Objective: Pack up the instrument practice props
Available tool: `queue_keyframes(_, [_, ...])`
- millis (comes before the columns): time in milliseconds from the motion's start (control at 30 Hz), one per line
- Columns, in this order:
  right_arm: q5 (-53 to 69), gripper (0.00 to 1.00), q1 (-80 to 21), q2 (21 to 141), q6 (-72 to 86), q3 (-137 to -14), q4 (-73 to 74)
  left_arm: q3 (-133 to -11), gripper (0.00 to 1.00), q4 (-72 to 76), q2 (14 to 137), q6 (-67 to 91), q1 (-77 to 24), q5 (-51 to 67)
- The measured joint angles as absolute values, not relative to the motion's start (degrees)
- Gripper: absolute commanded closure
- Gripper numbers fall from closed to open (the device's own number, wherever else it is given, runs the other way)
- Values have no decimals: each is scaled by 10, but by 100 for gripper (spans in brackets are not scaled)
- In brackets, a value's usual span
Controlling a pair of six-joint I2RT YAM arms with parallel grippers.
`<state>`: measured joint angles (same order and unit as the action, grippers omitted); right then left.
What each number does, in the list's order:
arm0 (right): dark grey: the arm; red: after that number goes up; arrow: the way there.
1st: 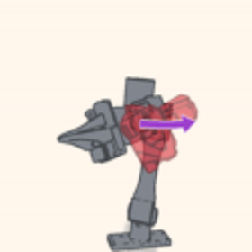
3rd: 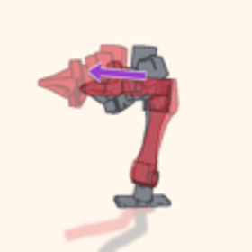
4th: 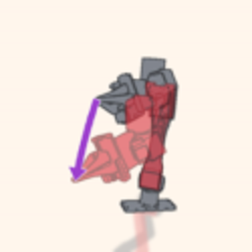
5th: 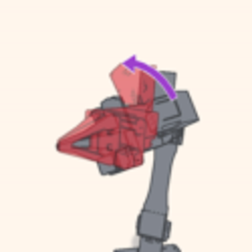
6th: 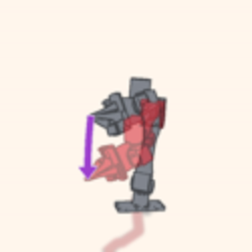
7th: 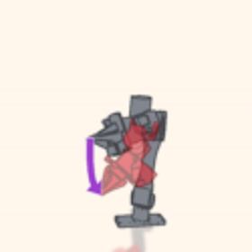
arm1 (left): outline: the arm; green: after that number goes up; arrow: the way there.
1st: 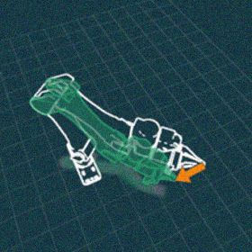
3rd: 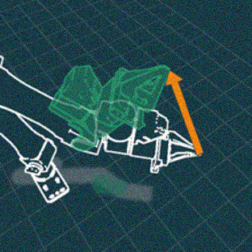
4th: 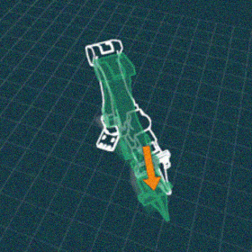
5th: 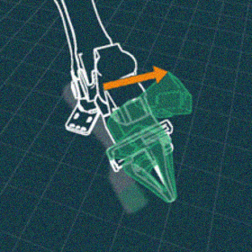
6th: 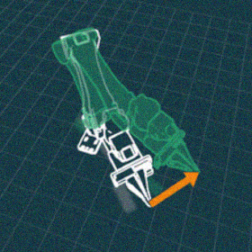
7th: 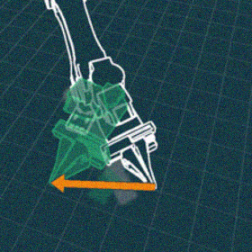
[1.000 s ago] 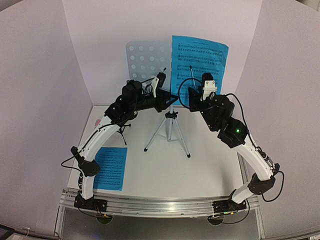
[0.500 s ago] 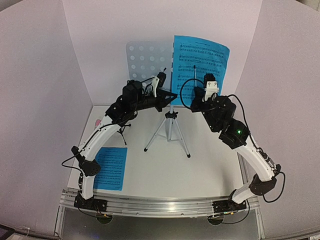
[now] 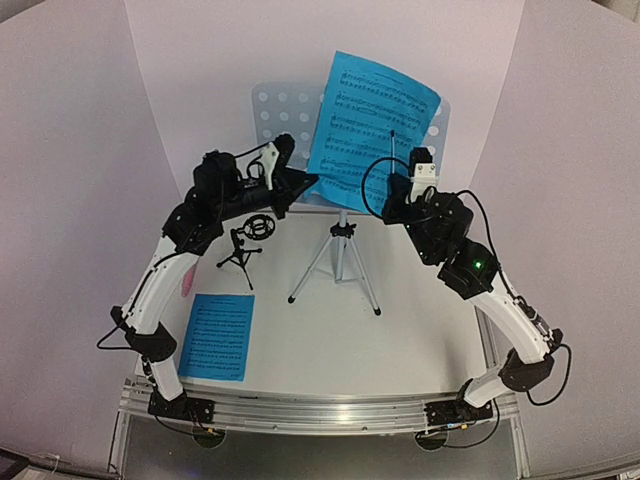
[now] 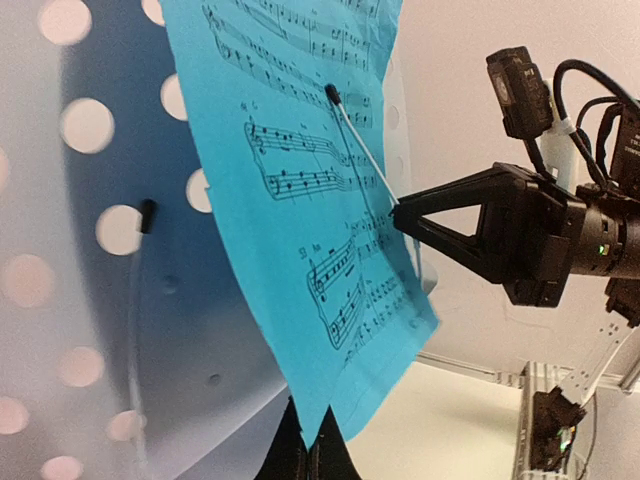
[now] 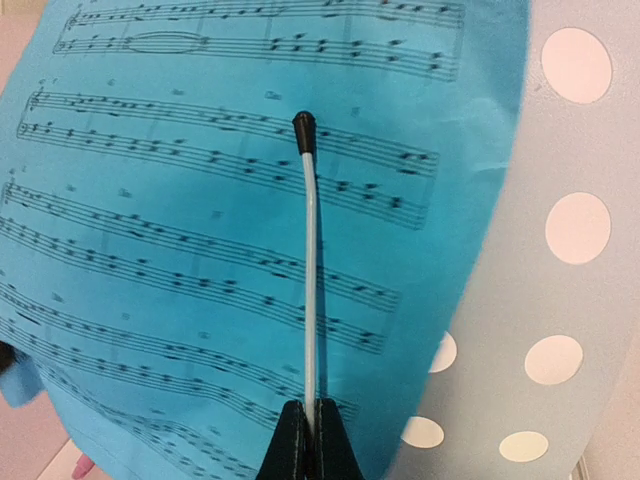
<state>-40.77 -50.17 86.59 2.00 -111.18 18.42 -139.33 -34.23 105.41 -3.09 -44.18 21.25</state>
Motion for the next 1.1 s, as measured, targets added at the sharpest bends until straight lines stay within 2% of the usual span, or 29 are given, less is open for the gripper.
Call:
queue_keyframes(367, [-410, 100, -502, 863, 23, -1105, 176, -1366, 100, -476, 937, -107, -396, 145])
queue_keyframes(400, [-409, 95, -502, 862, 24, -1104, 176, -1357, 100, -491, 922, -106, -390, 140])
queue_keyframes(567, [-407, 54, -502, 856, 30, -1093, 172, -1311, 100, -553, 846, -89, -337, 112])
queue_keyframes(733, [-393, 23, -501, 854, 29, -1090, 172, -1249, 100, -599, 764, -77, -308, 79])
queue_keyframes(767, [-387, 20, -501, 854, 26, -1090, 172, -1237, 100, -608, 752, -75, -299, 76])
queue_keyframes(933, [-359, 16, -501, 855, 24, -1094, 172, -1178, 100, -680, 721, -59, -214, 65])
queue_keyframes(1100, [-338, 14, -501, 861, 21, -1109, 171, -1143, 100, -742, 749, -41, -123, 123])
